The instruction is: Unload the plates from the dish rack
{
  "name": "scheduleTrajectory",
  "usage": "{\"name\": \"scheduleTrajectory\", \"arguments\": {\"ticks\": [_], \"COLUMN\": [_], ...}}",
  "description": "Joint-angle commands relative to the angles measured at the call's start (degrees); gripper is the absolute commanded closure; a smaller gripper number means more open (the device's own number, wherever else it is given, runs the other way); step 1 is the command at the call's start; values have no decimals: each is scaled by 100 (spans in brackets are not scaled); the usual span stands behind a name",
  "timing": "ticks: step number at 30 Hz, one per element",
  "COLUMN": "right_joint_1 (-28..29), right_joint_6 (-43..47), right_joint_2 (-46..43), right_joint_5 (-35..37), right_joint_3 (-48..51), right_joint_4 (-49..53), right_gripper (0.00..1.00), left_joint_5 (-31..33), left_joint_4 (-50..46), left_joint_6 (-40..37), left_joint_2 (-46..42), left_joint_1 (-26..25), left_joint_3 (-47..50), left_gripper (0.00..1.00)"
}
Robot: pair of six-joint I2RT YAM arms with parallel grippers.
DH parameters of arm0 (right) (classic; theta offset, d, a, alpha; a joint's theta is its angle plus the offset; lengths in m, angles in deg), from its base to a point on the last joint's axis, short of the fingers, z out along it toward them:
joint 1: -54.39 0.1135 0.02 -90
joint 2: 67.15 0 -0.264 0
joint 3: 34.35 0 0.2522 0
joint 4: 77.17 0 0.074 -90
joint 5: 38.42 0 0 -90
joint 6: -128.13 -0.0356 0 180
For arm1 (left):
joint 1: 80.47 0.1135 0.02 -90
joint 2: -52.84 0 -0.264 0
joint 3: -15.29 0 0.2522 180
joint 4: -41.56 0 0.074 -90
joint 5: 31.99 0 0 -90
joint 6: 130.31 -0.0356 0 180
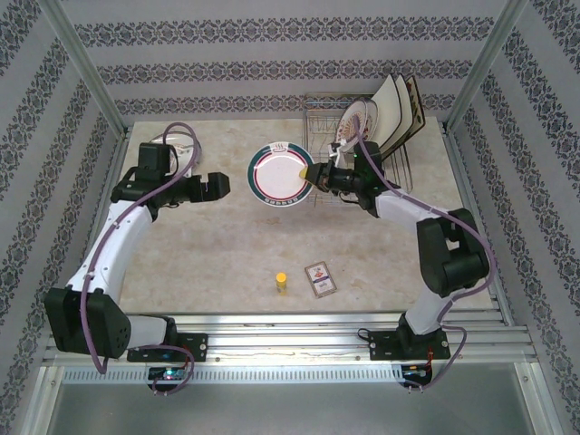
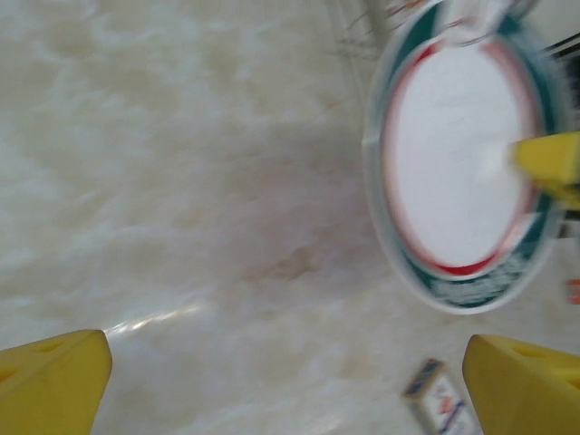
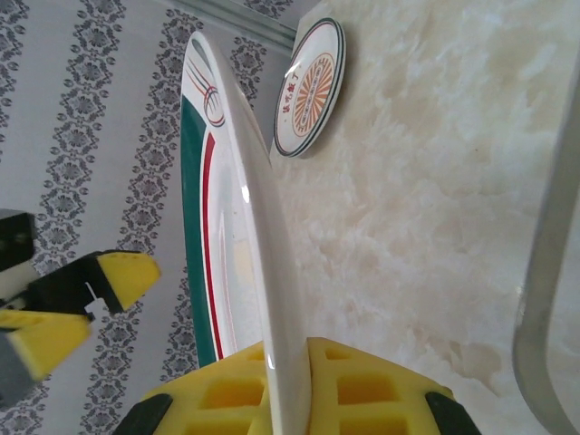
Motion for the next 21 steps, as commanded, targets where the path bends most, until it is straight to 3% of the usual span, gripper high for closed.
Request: {"name": "scheduleTrajectory", "arguments": {"ticks": [1,5,13,19,21], "right_joint_1": [107,260,455,574,610], "right_joint_6": [-37,-88,-143,-156,-158], "right_joint_2": [108,233,374,431,470], "right_joint_5": [-263,-296,-407,-406,-410], "right_joint_3": [-457,-678,-1076,-1191,-1221], "right_joint_4": [-454,-482,-390,-360,-364], "right_gripper": [100,100,100,100,100], "left_joint_5": [-1348,-1879,-2060,-2171,-2186], "left_joint_4": [1333,2529,3318,3680,3799], "left_joint_6": [814,1490,1852,2037,2108], "left_joint_2": [123,422,866,990,1011], "left_joint_1": [79,79,68,71,78], "left_joint_3": [243,569,721,829,862], "left_gripper": [0,2,9,36,52]}}
